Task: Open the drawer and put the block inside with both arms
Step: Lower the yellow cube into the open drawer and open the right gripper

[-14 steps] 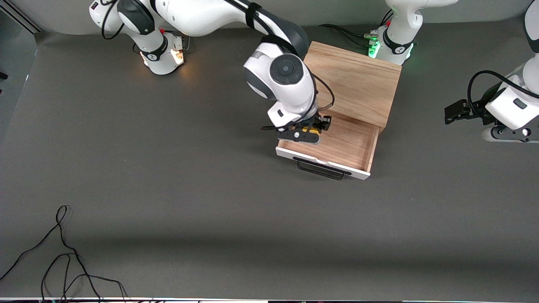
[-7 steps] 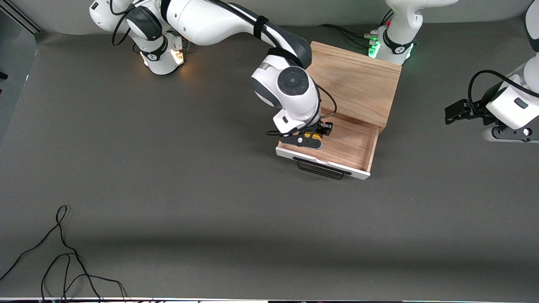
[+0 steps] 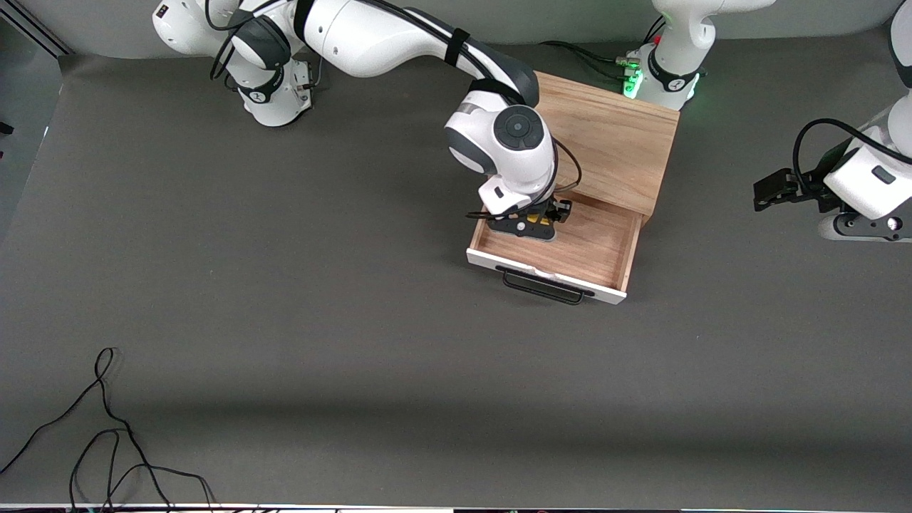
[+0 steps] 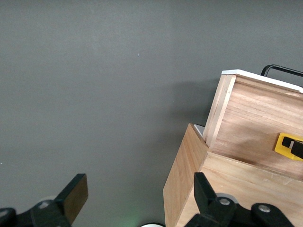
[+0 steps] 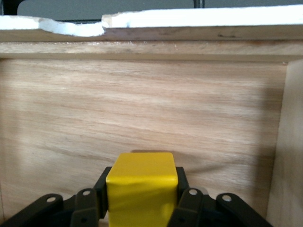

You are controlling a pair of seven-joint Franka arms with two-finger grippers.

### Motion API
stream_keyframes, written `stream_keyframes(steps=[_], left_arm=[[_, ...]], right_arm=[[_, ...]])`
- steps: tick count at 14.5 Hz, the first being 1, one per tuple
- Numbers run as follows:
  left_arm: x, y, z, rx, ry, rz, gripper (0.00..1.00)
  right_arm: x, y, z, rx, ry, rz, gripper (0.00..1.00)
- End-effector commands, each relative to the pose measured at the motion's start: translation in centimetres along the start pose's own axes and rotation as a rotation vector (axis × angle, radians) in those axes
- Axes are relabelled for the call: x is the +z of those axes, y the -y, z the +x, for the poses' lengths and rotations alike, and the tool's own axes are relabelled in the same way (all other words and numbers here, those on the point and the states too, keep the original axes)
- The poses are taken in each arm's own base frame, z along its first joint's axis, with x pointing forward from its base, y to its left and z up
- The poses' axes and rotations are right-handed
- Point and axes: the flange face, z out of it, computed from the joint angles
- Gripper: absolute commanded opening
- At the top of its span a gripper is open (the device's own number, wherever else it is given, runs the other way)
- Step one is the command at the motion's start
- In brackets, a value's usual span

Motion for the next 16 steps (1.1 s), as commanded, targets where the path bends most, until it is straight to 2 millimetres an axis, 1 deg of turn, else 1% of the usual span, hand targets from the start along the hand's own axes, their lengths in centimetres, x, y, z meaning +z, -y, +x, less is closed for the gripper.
stream_keyframes(steps=[1, 4, 6, 7, 8, 10, 11, 13, 15, 16], left_arm=[[-0.6, 0.3, 0.3, 0.002, -0.011, 0.006, 1.0], [-0.6, 0.4, 0.3, 0.001, -0.008, 0.006, 1.0], [-0.6, 0.4, 0.3, 0.001, -0.007, 0.006, 1.0], [-0.6, 0.5, 0.3, -0.001, -0.008, 0.006, 1.0], [-0.6, 0.5, 0.3, -0.002, -0.01, 0.006, 1.0], [-0.5, 0.5, 0.3, -0.002, -0.005, 0.006, 1.0], [-0.5, 0.5, 0.4, -0.002, -0.008, 0.006, 1.0], [-0.4, 0.5, 0.4, -0.002, -0.004, 0.006, 1.0], [-0.3, 0.5, 0.4, -0.002, -0.004, 0.005, 1.0], [-0.3, 0.5, 0.4, -0.001, -0.004, 0.006, 1.0]], right_arm=[[-0.4, 0.1, 0.0, 0.032, -0.03, 0.005, 0.99], [-0.6, 0.2, 0.0, 0.039, -0.04, 0.004, 1.0], [-1.4, 0.2, 0.0, 0.038, -0.041, 0.007, 1.0], [-1.9, 0.3, 0.1, 0.039, -0.043, 0.013, 1.0], [-3.2, 0.4, 0.2, 0.038, -0.047, 0.026, 1.0], [-6.2, -0.3, 0.9, 0.036, -0.045, -0.007, 1.0], [-8.1, -1.1, 2.2, 0.035, -0.043, -0.03, 1.0], [-13.0, -3.0, 5.2, 0.003, -0.046, -0.029, 1.0], [-17.9, -6.2, 8.2, -0.019, -0.024, -0.073, 1.0], [-20.5, -8.3, 10.3, -0.027, -0.021, -0.086, 1.0]])
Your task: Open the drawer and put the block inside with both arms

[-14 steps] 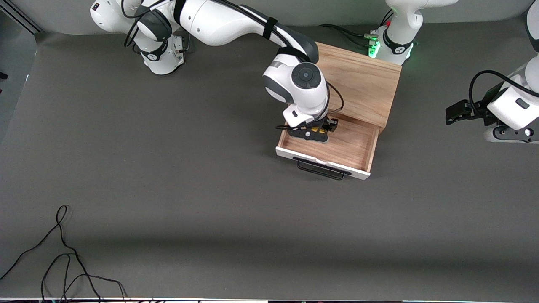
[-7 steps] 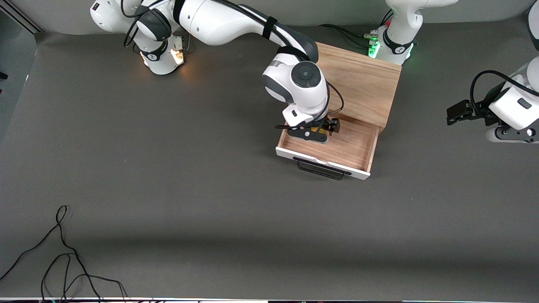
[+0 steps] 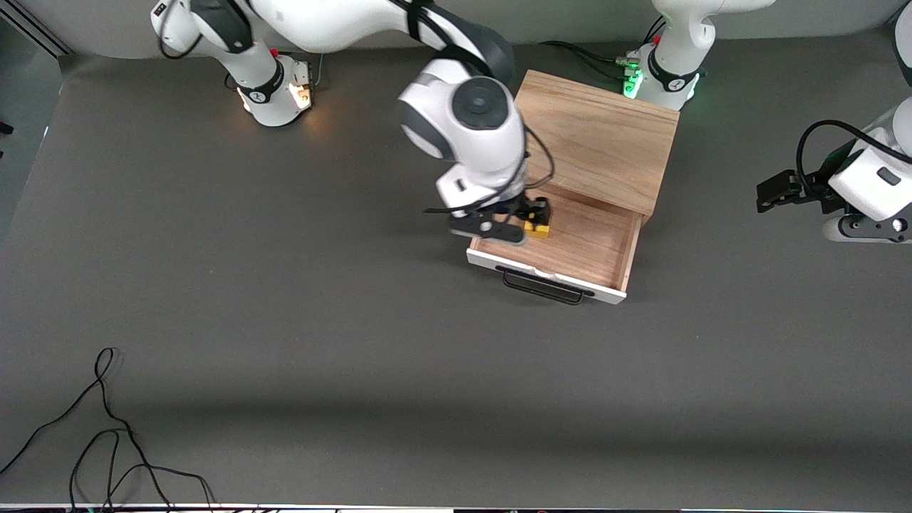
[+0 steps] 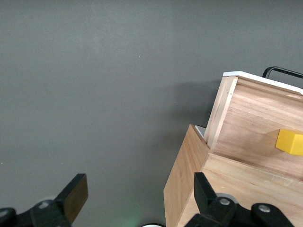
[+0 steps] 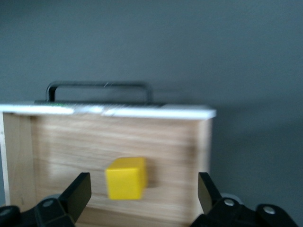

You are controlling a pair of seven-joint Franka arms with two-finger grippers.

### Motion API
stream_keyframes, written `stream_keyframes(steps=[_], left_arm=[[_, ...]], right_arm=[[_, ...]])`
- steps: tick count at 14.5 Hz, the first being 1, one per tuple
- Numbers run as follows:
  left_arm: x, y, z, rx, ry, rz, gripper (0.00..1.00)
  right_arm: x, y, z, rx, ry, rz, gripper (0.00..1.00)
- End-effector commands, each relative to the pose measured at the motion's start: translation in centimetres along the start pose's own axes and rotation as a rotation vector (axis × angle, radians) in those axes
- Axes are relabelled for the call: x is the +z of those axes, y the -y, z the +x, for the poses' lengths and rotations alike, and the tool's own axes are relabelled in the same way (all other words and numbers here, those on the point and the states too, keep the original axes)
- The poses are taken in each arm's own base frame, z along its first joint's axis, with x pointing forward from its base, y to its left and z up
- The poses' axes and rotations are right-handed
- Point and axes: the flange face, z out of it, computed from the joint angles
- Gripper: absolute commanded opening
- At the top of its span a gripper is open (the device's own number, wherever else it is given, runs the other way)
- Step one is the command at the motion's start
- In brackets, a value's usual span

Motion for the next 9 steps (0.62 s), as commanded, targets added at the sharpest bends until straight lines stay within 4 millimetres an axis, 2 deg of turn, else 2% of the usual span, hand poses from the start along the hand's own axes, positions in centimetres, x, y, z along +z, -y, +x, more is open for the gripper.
stream_keyframes(steps=[1, 2, 4, 5, 7, 9], left_arm=[[-0.4, 0.1, 0.3, 0.004, -0.003, 0.007, 1.0], [-0.5, 0.1, 0.3, 0.004, -0.008, 0.006, 1.0], [-0.4, 0.1, 0.3, 0.004, -0.003, 0.007, 1.0], [-0.4, 0.1, 0.3, 0.006, -0.005, 0.007, 1.0], [-0.4, 0.1, 0.3, 0.006, -0.005, 0.007, 1.0], [-0.4, 0.1, 0.2, 0.006, -0.003, 0.007, 1.0]], right_arm=[[-6.5, -6.3, 4.8, -0.041, 0.021, -0.031, 1.0], [-8.9, -9.4, 7.1, -0.041, 0.046, -0.005, 1.0], [-12.8, -17.0, 11.8, -0.006, 0.068, 0.047, 1.0], [-14.9, -20.5, 13.4, -0.008, 0.052, 0.06, 1.0], [-18.6, -28.4, 16.2, 0.0, 0.011, 0.074, 1.0], [-21.0, -36.1, 17.2, -0.036, -0.013, 0.065, 1.0]])
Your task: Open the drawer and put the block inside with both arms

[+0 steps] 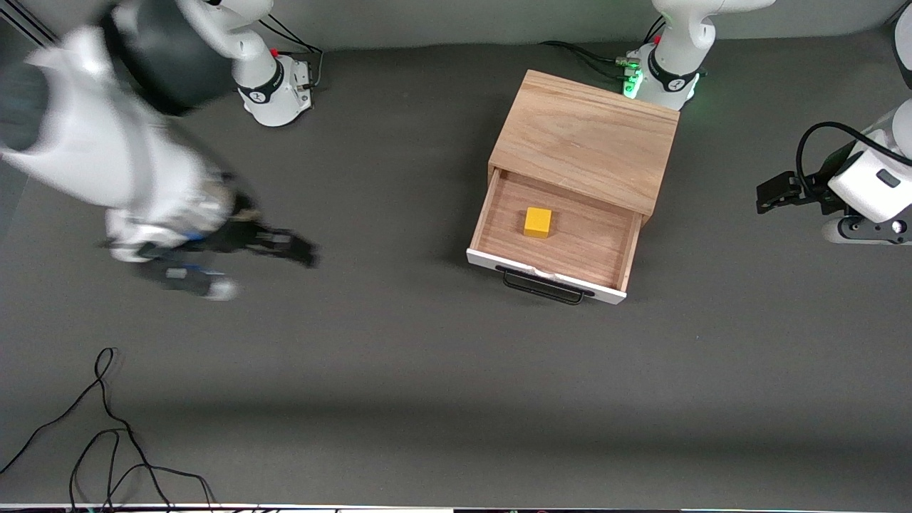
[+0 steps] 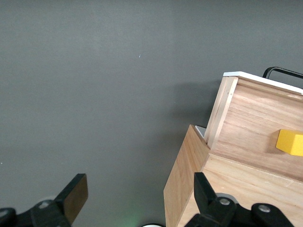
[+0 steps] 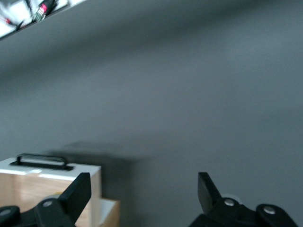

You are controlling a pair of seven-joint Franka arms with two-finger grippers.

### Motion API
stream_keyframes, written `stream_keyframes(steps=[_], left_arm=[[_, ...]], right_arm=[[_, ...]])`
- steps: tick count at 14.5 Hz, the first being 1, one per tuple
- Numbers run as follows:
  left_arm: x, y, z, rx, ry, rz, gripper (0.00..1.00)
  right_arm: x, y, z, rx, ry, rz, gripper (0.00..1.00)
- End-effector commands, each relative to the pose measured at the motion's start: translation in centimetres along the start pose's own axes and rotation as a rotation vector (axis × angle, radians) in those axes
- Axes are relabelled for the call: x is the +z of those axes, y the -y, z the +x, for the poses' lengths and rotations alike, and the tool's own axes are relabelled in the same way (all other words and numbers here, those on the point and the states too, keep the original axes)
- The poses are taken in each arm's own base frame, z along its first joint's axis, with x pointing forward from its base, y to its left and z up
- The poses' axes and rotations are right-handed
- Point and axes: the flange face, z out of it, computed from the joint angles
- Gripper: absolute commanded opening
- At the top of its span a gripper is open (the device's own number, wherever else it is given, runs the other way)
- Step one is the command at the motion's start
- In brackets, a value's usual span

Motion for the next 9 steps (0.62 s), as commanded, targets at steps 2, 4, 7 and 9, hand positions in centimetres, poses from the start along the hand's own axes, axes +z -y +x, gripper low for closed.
stream_keyframes(steps=[2, 4, 7, 9], left_arm=[[-0.6, 0.1, 0.1, 0.004, -0.006, 0.007, 1.0], [-0.6, 0.1, 0.1, 0.006, -0.005, 0.007, 1.0], [-0.6, 0.1, 0.1, 0.006, -0.005, 0.007, 1.0], [-0.8, 0.1, 0.1, 0.006, -0.009, 0.007, 1.0]], right_arm=[[-3.2, -13.4, -0.8, -0.075, 0.006, 0.0, 1.0], [-4.6, -17.5, -0.3, -0.117, -0.013, 0.001, 1.0], [-4.6, -19.1, 0.1, -0.134, -0.03, -0.115, 1.0], [-4.1, -19.2, 0.2, -0.128, -0.029, -0.128, 1.0]])
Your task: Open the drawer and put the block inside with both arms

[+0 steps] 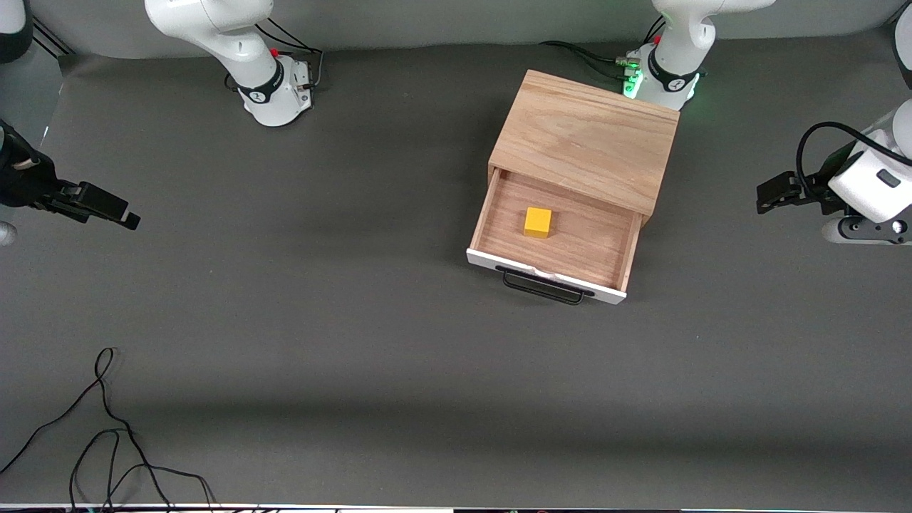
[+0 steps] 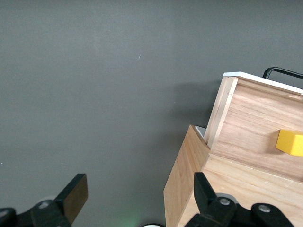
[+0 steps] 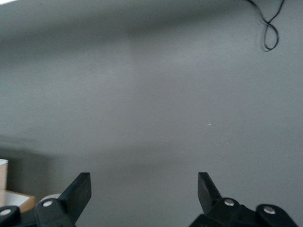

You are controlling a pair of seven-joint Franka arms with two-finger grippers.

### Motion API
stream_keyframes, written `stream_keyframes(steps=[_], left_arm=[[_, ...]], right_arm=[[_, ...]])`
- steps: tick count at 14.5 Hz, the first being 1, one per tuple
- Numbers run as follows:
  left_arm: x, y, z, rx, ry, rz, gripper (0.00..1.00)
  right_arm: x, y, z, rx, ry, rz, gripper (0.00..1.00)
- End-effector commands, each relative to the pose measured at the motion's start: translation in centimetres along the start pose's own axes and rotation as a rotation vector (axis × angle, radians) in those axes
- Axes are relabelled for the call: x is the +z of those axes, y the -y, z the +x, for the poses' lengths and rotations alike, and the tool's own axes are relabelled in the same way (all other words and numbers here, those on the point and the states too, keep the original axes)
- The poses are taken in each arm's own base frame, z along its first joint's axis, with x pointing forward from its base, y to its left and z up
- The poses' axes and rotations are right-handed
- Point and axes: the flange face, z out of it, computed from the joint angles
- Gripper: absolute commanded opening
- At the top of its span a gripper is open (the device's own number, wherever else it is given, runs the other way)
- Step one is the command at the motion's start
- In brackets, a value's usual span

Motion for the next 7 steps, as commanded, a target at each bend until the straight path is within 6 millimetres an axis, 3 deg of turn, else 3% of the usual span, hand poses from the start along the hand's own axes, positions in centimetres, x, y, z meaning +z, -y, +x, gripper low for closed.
stream_keyframes(steps=[1, 5, 7], left_arm=[[-0.8, 0.1, 0.1, 0.006, -0.008, 0.007, 1.0], [-0.8, 0.1, 0.1, 0.006, -0.009, 0.007, 1.0], [-0.7, 0.1, 0.2, 0.004, -0.008, 0.007, 1.0]], right_arm=[[0.6, 0.4, -0.4, -0.021, -0.008, -0.025, 1.0], [2.8, 1.5, 0.4, -0.041, -0.013, -0.026, 1.0], [4.2, 3.4, 0.6, -0.072, 0.003, -0.037, 1.0]])
